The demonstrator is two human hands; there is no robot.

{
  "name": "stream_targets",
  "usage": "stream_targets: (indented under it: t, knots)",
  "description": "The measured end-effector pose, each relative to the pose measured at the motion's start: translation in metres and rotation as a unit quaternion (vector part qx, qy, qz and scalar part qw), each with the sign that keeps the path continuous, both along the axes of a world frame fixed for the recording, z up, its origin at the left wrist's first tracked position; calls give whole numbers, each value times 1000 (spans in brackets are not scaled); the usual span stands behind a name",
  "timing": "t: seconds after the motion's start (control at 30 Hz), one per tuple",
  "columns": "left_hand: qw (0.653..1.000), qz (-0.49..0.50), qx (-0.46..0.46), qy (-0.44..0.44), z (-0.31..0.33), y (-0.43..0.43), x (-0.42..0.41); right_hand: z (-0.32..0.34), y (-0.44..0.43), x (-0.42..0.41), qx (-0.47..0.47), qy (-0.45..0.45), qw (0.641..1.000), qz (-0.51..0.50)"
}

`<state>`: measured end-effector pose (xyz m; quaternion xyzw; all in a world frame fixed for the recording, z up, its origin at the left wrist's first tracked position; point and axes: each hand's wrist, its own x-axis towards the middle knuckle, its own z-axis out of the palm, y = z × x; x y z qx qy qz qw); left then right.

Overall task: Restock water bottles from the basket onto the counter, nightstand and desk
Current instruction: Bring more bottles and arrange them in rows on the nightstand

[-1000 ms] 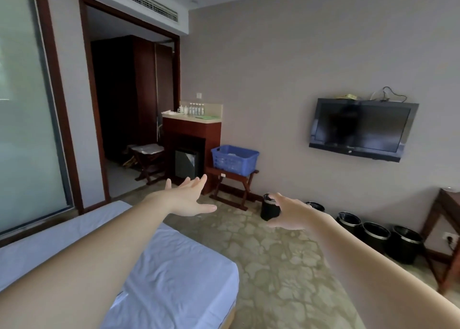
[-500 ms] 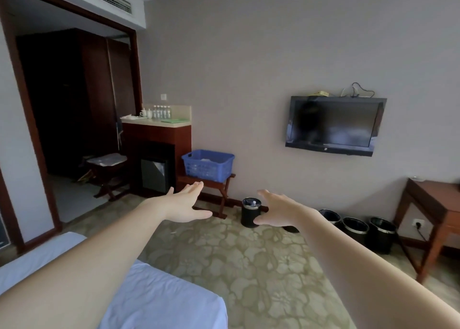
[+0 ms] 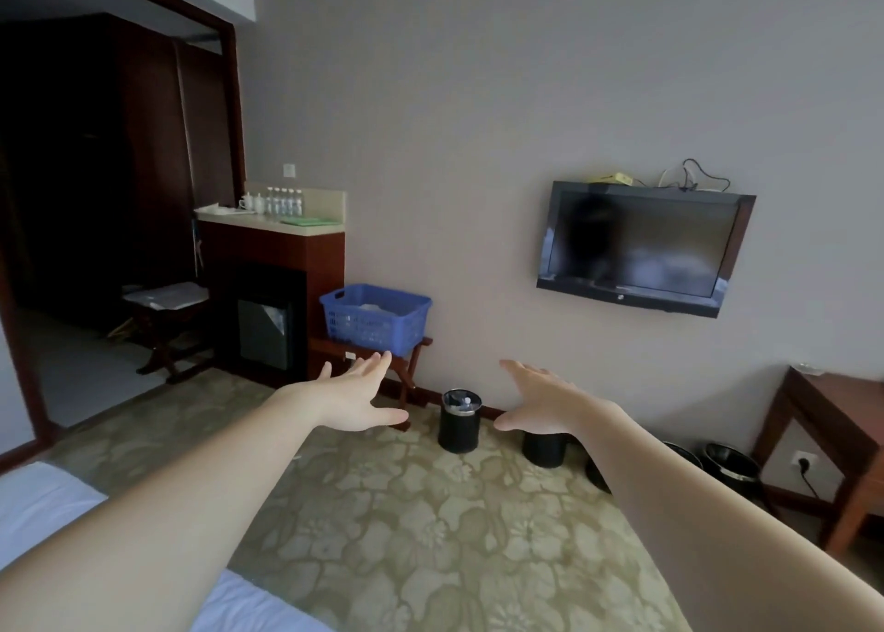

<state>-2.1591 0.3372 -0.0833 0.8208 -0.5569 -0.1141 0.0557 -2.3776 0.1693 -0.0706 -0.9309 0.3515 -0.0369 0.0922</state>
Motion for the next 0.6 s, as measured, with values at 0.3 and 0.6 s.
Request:
stream_targets:
  t: [0.3, 0.6]
  knots:
    - [998, 22, -52, -9, 11, -121, 13, 8, -130, 28, -26, 8, 999, 48]
    - [997, 61, -36, 35, -4, -186, 59, -8, -209, 81, -19, 17, 996, 83]
